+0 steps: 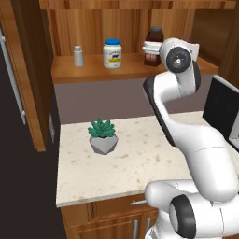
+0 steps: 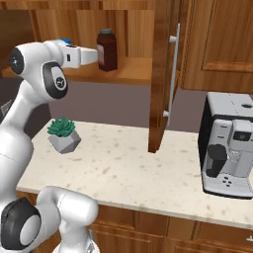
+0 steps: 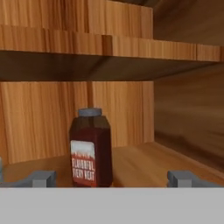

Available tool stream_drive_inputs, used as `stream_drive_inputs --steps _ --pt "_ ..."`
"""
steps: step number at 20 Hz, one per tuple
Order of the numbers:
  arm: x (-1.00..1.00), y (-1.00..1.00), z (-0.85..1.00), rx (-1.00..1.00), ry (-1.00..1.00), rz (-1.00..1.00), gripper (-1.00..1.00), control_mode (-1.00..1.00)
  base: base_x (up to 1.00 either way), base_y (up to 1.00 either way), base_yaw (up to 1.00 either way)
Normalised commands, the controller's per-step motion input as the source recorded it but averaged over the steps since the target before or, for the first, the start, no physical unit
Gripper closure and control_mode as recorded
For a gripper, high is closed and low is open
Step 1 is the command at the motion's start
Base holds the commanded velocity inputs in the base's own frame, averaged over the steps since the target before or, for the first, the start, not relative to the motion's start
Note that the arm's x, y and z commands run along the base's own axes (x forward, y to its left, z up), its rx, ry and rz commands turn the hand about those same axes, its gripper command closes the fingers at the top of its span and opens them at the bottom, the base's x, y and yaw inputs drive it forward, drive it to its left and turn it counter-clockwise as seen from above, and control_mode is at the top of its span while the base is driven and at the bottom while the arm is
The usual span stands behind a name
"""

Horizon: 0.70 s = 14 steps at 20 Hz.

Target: Collect the paprika, mayonnaise, and shaker from the cabinet and place them next to the stove.

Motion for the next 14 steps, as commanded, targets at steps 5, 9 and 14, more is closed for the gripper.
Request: stream_drive_inputs --steps 5,9,14 --pt "0.42 0.27 0.00 0.00 0.00 -0.18 -1.00 -1.00 0.00 0.00 0.00" --pt "0.36 0.27 0.00 0.00 -0.01 -0.21 -1.00 -1.00 0.00 0.00 0.00" --pt "0.14 0.12 0.00 0.00 0.00 -0.11 -1.00 -1.00 0.00 0.00 0.00"
